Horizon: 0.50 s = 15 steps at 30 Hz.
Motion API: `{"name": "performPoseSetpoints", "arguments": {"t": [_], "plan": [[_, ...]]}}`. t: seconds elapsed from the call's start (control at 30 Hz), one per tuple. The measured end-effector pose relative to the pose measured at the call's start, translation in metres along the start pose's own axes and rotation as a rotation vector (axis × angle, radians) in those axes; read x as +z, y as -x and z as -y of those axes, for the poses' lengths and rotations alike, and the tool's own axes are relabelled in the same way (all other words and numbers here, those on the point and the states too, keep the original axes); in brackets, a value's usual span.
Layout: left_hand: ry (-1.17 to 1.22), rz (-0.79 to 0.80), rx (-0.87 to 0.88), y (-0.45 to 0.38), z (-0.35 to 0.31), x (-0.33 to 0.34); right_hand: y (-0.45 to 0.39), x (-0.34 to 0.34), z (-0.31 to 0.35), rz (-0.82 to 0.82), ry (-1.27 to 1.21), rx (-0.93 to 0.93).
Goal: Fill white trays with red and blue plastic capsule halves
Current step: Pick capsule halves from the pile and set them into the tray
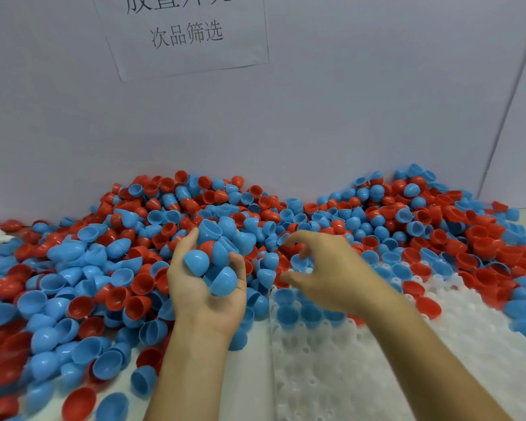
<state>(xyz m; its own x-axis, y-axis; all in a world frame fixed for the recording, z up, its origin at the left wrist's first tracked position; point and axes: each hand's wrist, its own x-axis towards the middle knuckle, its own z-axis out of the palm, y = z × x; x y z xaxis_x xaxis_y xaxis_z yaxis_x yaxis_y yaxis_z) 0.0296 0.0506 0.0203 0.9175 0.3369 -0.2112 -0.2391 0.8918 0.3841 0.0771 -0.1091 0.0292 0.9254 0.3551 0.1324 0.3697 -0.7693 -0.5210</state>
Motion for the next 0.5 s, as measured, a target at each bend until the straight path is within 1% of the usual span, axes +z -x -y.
{"name": "performPoseSetpoints", "arguments": {"t": [0.13,0.2,0.3,0.37,0.4,0.5], "plan": [[-0.007,-0.018,-0.01,0.0,-0.003,0.003,-0.029,0.028,0.018,0.08,0.226,0.007],[-0.005,-0.03,-0.018,-0.001,-0.003,0.003,-0.037,0.034,0.023,0.115,0.254,0.021],[-0.013,-0.037,-0.032,-0.001,-0.003,0.005,-0.038,0.037,0.026,0.047,0.258,-0.021],[-0.012,-0.045,-0.032,-0.002,-0.003,0.005,-0.037,0.036,0.027,-0.017,0.217,-0.062],[-0.017,-0.045,-0.027,-0.001,-0.003,0.005,-0.036,0.034,0.028,-0.042,0.154,-0.08],[-0.043,-0.045,-0.004,-0.002,-0.002,0.005,-0.027,0.023,0.026,-0.096,-0.144,-0.13]]}}
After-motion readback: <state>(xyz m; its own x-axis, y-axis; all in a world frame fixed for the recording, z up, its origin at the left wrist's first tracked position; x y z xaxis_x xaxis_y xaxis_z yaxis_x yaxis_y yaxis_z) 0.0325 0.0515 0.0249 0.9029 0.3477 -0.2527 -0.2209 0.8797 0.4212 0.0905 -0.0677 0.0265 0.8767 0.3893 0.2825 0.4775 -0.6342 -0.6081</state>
